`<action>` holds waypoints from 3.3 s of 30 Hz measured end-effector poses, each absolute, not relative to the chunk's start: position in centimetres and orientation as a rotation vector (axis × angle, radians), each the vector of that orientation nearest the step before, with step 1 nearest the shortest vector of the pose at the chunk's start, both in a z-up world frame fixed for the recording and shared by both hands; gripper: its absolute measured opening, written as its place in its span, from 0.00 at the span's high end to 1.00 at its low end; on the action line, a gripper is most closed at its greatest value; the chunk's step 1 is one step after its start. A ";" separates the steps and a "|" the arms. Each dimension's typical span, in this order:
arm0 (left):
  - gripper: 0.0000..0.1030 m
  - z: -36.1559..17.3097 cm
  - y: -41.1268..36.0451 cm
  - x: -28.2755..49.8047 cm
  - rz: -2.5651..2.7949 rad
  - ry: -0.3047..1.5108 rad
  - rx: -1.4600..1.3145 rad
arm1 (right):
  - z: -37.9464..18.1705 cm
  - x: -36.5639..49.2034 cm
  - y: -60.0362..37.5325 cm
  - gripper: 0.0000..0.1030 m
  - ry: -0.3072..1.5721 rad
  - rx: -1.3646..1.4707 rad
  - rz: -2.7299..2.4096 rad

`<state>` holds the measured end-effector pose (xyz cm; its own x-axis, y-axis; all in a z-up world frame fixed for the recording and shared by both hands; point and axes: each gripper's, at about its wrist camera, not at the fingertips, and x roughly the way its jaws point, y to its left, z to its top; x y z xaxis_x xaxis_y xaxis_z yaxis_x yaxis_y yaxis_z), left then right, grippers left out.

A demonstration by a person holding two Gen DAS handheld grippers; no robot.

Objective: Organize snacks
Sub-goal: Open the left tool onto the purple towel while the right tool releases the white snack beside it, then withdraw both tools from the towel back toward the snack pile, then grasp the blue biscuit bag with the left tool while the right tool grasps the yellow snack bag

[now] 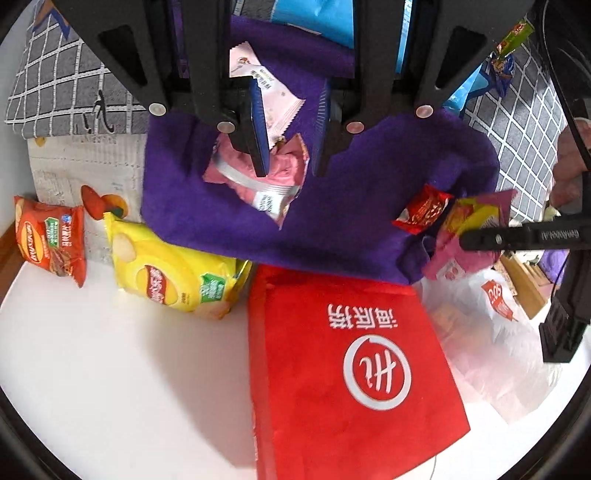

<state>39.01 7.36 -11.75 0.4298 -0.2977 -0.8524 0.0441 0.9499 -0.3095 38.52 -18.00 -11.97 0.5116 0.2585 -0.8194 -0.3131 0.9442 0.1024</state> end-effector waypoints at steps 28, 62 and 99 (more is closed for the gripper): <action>0.34 -9.4 5.8 37.7 -0.232 1.093 -0.202 | -8.5 37.2 -18.0 0.46 0.882 -0.057 0.229; 0.31 -1.4 6.1 23.7 -0.244 0.887 -0.137 | -2.9 20.5 -19.6 0.42 0.774 0.018 0.155; 0.31 -8.6 10.2 18.9 -0.182 1.014 -0.188 | -13.5 16.3 -11.5 0.33 1.052 0.034 0.400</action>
